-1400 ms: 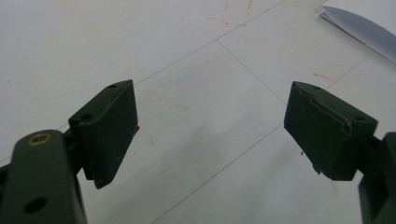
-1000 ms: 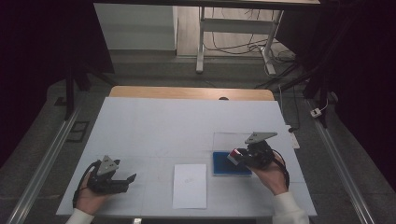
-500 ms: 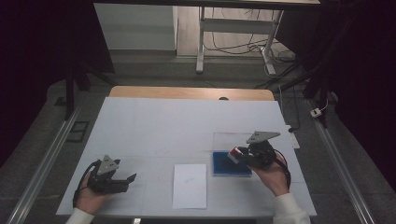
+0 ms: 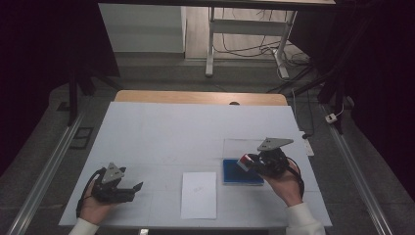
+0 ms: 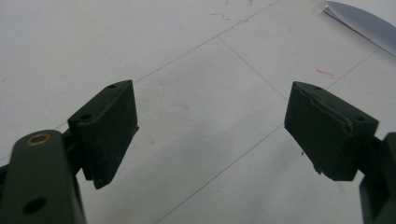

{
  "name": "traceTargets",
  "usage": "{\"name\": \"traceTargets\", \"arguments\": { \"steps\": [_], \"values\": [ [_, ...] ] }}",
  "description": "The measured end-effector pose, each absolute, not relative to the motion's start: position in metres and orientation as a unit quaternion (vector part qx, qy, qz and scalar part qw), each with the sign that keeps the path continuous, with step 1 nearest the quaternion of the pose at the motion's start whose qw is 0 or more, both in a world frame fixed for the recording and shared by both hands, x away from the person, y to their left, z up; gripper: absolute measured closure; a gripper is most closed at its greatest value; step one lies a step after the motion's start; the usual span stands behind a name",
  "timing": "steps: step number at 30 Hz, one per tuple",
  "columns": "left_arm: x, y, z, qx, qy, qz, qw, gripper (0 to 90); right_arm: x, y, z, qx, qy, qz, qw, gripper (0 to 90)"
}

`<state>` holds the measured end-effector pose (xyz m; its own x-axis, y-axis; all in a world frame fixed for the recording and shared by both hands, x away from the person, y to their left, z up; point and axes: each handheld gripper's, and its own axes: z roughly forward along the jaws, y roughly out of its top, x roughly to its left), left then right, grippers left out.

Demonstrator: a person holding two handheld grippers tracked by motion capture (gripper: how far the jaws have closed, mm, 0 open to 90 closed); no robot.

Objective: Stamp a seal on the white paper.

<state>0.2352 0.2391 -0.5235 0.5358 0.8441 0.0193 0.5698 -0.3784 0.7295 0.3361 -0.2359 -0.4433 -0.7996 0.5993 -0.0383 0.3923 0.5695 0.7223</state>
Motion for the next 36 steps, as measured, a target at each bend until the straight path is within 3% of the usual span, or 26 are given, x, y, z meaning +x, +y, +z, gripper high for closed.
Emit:
{"name": "traceTargets", "arguments": {
  "steps": [36],
  "values": [
    [0.235, 0.238, -0.523, 0.807, 0.437, 0.198, 0.345, 17.8, 0.317, -0.19, -0.439, 0.229, 0.888, 0.387, 0.099, 70.3]
  ]
}}
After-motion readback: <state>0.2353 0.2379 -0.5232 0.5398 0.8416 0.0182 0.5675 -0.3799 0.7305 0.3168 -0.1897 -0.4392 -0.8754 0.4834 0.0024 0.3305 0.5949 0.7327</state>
